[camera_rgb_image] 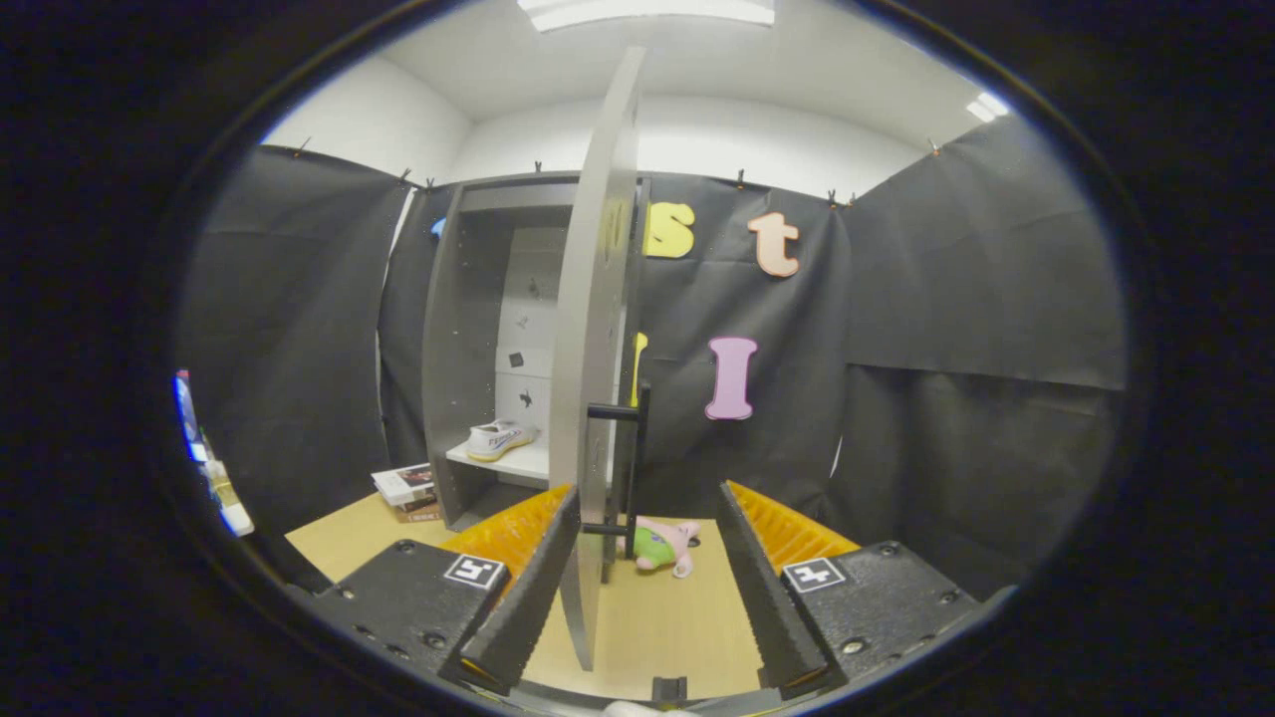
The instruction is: Open the shoe cabinet door, grab the shoes and put them into the shoe cabinet, then close the shoe cabinet door.
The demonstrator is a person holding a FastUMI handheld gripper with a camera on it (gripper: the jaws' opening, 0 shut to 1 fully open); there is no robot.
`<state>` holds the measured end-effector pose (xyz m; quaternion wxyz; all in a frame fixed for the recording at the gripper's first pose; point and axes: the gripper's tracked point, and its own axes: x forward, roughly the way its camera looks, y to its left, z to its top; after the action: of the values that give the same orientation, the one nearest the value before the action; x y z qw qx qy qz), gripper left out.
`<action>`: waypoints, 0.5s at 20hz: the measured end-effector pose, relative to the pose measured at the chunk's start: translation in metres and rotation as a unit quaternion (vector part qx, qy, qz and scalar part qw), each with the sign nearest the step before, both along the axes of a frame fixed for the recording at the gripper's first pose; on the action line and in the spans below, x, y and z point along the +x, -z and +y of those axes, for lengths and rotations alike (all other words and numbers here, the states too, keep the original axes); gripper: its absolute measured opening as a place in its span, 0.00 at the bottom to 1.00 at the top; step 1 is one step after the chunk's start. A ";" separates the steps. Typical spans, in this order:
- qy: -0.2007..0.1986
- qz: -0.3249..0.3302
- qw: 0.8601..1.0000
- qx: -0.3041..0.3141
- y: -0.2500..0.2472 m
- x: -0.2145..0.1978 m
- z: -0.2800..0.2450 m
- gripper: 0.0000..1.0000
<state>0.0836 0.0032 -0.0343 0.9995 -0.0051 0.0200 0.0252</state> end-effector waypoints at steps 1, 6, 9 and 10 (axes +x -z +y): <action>0.010 0.003 1.000 0.004 0.001 -0.003 0.000 0.90; 0.076 0.005 0.997 0.023 0.012 -0.011 0.006 0.93; 0.088 0.004 0.996 0.026 0.029 -0.005 0.027 0.95; 0.081 0.008 0.996 0.032 0.036 -0.005 0.039 0.95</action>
<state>0.0789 0.0421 -0.0701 0.9977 0.0288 0.0270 -0.0549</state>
